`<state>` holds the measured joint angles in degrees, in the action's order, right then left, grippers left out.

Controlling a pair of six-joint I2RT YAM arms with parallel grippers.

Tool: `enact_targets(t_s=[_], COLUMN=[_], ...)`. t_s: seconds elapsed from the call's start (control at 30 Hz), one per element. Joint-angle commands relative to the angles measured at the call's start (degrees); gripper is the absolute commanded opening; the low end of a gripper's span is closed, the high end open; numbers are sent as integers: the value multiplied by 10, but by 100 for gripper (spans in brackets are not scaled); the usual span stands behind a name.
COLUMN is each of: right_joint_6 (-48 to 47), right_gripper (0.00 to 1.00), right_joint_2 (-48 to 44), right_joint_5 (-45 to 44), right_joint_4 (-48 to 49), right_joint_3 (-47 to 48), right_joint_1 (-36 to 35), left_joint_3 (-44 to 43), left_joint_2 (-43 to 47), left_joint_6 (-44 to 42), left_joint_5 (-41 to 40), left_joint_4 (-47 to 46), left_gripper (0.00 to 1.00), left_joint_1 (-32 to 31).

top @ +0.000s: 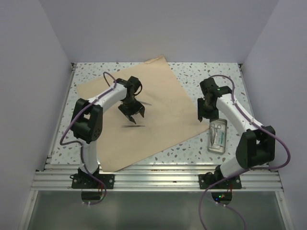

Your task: Prepare the surgical pack

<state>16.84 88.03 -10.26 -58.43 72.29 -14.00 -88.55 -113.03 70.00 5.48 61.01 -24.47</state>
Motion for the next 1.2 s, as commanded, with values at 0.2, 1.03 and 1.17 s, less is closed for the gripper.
enact_targets(t_s=[0.2, 1.03, 1.17], right_joint_6=[-1, -7, -7], right_gripper=[52, 51, 51], right_joint_2=[-57, -89, -90], right_joint_5=[68, 86, 86], right_joint_4=[20, 38, 40], right_joint_3=[-45, -87, -88], right_joint_1=[-9, -23, -23], left_joint_3=[-29, 32, 30], left_joint_2=[-41, -67, -75], left_joint_6=[142, 204, 206], left_joint_5=[-16, -12, -15], left_joint_4=[60, -12, -12], left_gripper=[57, 44, 37], left_joint_1=[-55, -6, -6])
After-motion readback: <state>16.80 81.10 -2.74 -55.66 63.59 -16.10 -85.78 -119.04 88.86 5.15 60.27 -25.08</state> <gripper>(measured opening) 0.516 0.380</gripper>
